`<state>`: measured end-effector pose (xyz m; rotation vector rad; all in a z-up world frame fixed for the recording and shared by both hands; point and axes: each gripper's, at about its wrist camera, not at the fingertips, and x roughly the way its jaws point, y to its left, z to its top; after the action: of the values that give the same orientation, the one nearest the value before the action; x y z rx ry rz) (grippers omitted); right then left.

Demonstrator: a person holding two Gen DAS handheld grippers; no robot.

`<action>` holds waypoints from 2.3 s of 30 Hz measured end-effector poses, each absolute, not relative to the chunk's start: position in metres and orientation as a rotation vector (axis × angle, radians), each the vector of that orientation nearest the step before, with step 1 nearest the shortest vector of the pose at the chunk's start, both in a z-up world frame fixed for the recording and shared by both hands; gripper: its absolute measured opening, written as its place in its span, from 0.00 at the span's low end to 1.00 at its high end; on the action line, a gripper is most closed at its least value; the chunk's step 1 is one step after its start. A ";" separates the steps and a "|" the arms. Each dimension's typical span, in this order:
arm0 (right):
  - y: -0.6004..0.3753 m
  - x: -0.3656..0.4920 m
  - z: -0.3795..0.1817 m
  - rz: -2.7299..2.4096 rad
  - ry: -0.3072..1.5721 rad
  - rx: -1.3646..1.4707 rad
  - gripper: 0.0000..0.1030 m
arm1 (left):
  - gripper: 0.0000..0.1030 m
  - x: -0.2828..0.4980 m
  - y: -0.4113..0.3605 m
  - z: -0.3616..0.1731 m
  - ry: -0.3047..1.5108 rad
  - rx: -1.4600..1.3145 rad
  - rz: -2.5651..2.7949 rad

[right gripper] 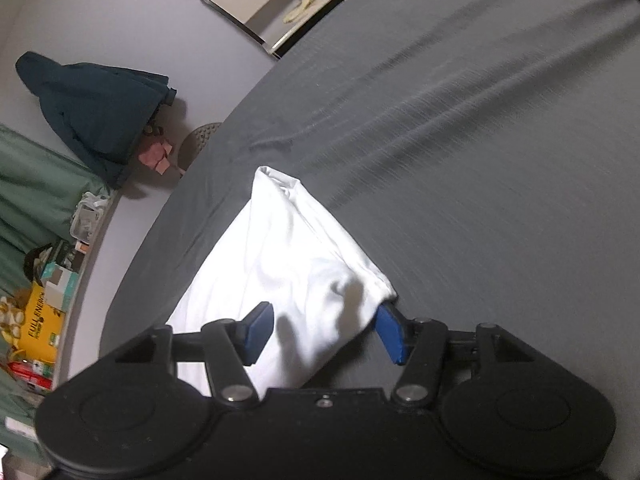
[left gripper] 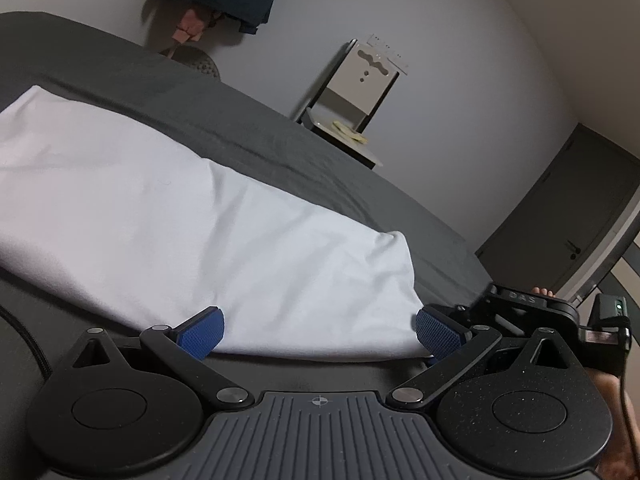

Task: Fold clothes

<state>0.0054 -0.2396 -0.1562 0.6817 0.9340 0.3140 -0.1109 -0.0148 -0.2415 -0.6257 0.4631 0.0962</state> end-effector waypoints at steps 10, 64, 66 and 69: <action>-0.224 -0.001 -0.156 0.293 0.798 0.581 0.29 | 1.00 -0.111 -0.015 -0.237 0.422 -0.617 0.084; 0.121 -0.168 -0.128 1.102 0.484 -0.464 0.57 | 1.00 -0.151 0.282 -0.230 0.318 -1.355 0.110; 0.117 -0.184 -0.127 1.160 0.443 -0.489 0.71 | 1.00 -0.151 0.280 -0.228 0.323 -1.339 0.101; 0.105 -0.196 -0.123 1.195 0.414 -0.479 0.68 | 1.00 -0.149 0.278 -0.225 0.324 -1.336 0.079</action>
<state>-0.1957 0.1045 -0.1226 -0.4793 0.4144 1.1951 -0.1488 0.2781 -0.2250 -1.3358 0.3241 0.0791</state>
